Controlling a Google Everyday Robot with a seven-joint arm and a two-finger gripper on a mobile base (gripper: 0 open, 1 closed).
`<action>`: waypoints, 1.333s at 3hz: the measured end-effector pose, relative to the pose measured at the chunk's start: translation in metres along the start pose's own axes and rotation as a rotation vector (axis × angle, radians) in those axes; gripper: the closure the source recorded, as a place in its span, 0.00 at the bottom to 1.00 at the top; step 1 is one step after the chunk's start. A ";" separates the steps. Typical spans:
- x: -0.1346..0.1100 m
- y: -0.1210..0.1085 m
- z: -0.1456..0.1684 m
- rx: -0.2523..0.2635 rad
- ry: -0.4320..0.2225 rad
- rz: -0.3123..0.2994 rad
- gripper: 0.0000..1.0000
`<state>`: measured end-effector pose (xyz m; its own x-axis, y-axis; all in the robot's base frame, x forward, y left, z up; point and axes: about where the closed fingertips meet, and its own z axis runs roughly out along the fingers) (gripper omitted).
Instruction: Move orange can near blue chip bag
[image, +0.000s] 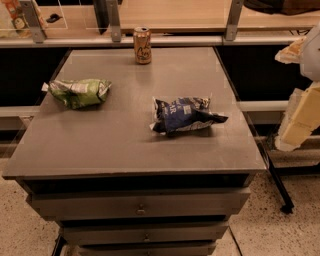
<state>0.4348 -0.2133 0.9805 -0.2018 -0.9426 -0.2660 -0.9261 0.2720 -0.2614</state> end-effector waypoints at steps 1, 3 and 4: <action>-0.009 0.006 -0.008 0.015 -0.076 -0.010 0.00; -0.026 0.009 -0.022 0.043 -0.138 -0.031 0.00; -0.041 0.008 -0.029 0.048 -0.166 -0.021 0.00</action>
Offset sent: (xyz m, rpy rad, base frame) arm -0.0121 0.0247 0.0239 0.1297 -0.0872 0.0616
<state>0.4263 -0.1780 1.0158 -0.1231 -0.9044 -0.4085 -0.9126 0.2648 -0.3114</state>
